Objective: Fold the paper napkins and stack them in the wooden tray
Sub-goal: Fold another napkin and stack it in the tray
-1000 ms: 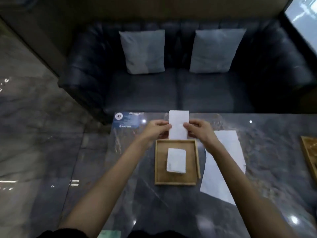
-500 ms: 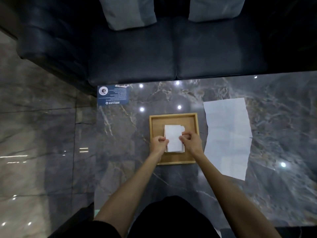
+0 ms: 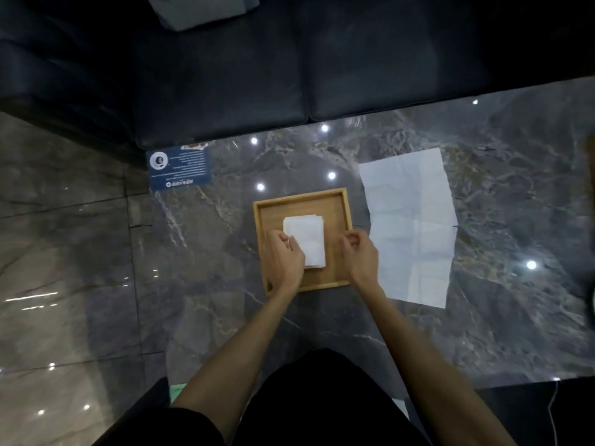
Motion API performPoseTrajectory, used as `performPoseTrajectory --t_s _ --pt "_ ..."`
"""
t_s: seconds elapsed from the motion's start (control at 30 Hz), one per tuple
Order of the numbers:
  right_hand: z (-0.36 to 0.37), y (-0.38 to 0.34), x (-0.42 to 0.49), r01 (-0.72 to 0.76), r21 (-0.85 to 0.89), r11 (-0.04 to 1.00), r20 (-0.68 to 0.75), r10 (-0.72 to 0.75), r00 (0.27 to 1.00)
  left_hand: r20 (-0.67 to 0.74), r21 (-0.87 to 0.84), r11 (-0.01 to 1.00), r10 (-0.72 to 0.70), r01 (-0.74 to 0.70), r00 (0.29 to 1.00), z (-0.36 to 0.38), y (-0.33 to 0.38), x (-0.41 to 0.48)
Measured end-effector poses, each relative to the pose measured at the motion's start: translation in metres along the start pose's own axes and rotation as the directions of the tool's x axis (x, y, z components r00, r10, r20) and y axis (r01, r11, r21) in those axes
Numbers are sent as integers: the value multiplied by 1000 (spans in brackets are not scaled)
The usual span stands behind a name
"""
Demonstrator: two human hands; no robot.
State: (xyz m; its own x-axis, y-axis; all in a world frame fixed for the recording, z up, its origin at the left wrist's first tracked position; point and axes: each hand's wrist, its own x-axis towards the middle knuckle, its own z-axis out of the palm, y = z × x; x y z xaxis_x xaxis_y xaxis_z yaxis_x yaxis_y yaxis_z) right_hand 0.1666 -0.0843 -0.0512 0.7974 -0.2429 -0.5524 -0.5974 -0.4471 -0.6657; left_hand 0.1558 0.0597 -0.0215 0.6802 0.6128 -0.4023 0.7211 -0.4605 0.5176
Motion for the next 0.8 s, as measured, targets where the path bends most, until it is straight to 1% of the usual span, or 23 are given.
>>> performPoseTrajectory --t_s 0.03,0.1,0.13,0.2,0.27,0.33,0.43,0.5,0.53,0.6,0.63,0.73,0.8 --pt "-14 11 1 -17 12 1000 -93 18 996 3 -4 995 103 -103 995 6 5 -10" --pt "-49 41 4 -104 8 995 -286 102 953 112 -63 970 239 -233 965 28 16 -36" --pt "-67 61 7 -178 2 984 -360 166 918 194 -92 963 267 -254 944 43 22 -50" --pt "-100 98 11 -324 21 946 -432 300 851 325 -113 963 267 -243 907 74 32 -77" --pt "-125 128 14 -405 67 912 -429 392 814 374 -83 972 235 -220 897 104 38 -97" --pt "-141 146 16 -429 87 899 -399 426 812 396 5 981 174 -192 901 130 43 -110" --pt "-146 153 18 -450 51 891 -368 436 821 394 233 965 18 -119 919 154 47 -113" --pt "-146 156 21 -435 -11 900 -352 403 845 373 379 917 -32 -121 927 163 47 -114" --pt "-148 158 23 -435 -53 899 -342 393 854 361 424 896 -36 -130 932 167 48 -118" --pt "-144 156 27 -435 -139 890 -325 374 869 333 439 890 -32 -125 943 169 41 -114" --pt "-145 155 27 -430 -151 890 -327 366 871 325 428 895 -24 -125 945 171 39 -116" --pt "-154 154 21 -383 -75 921 -303 345 889 328 394 908 6 -142 945 169 41 -123" --pt "-164 158 14 -335 10 942 -242 327 913 347 381 899 79 -217 935 160 46 -130"
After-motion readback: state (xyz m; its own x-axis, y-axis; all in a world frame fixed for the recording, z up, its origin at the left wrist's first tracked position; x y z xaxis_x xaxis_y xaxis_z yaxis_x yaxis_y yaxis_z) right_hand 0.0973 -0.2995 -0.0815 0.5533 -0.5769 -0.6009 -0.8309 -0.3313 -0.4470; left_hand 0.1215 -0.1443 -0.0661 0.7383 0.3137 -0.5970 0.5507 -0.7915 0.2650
